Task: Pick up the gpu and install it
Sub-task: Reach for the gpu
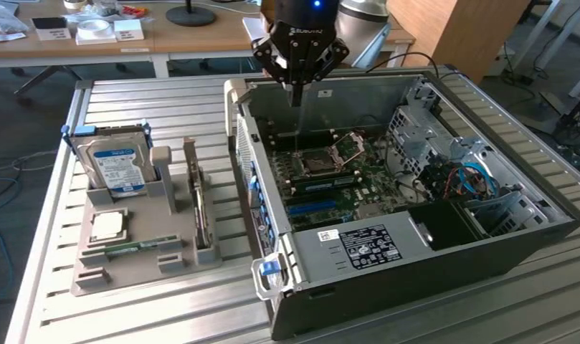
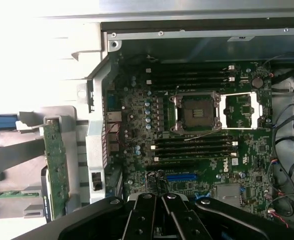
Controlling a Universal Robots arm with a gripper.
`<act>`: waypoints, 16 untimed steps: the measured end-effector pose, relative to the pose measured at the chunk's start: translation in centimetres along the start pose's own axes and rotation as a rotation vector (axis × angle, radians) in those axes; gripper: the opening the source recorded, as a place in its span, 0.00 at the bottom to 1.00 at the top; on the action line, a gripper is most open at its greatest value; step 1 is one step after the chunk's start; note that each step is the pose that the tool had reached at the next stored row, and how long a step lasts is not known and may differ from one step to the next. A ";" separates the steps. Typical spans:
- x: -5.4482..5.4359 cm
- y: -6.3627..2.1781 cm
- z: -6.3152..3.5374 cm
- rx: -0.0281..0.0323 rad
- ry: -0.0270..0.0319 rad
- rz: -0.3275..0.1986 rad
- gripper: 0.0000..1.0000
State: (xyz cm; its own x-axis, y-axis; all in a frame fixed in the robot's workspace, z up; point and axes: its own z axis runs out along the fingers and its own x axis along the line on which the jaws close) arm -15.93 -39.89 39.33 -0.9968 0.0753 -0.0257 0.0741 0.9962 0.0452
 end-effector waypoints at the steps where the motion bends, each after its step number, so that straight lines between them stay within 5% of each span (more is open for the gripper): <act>1: 0.1 -0.01 0.00 0.0000 -0.0002 0.000 0.11; 16: 2.3 -0.17 -0.06 -0.0004 -0.0046 0.000 0.11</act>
State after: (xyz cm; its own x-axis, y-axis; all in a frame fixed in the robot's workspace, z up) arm -18.20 -39.88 39.33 -0.9967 0.0753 -0.0303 0.0739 0.9962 0.0456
